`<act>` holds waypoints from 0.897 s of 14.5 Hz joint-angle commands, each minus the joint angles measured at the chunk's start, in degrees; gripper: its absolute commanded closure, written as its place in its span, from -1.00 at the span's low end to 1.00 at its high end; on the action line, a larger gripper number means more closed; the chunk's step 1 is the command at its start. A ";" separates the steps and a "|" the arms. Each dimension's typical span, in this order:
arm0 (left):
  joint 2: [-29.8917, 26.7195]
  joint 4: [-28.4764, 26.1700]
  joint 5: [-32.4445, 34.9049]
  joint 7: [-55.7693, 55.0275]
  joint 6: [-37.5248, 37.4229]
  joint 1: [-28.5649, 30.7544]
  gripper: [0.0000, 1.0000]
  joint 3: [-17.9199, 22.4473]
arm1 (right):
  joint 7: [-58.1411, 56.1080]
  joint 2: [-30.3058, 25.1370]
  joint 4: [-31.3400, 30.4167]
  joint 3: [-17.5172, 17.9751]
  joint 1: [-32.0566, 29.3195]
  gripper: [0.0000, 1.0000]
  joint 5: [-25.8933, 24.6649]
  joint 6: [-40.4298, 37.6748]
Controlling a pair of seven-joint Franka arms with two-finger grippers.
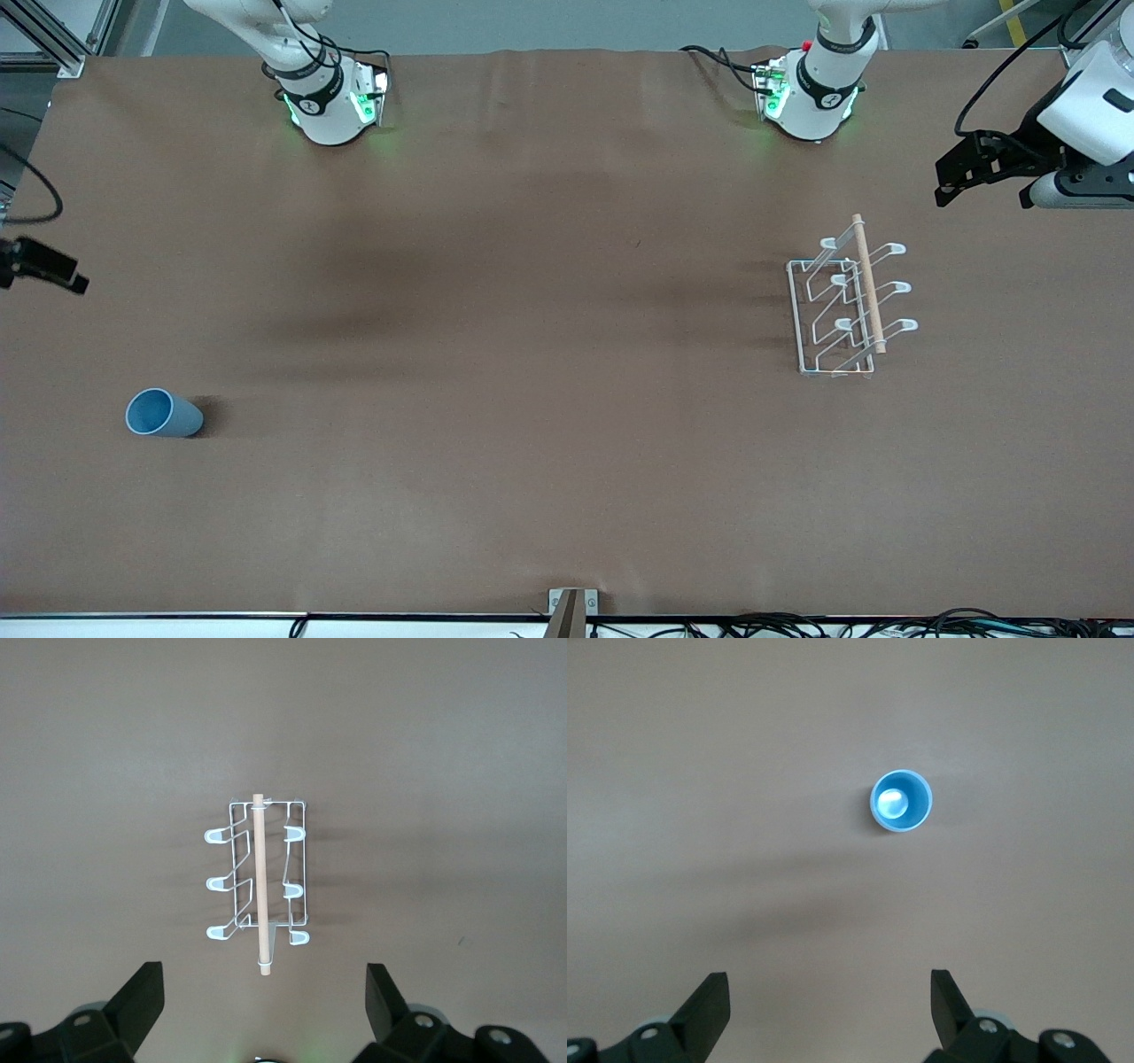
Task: Hang cup on cup holder
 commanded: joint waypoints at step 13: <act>1.38 1.82 -0.84 0.75 -0.40 0.27 -1.00 -0.07 | -7.47 28.26 -0.51 0.94 -8.46 -0.96 0.23 26.36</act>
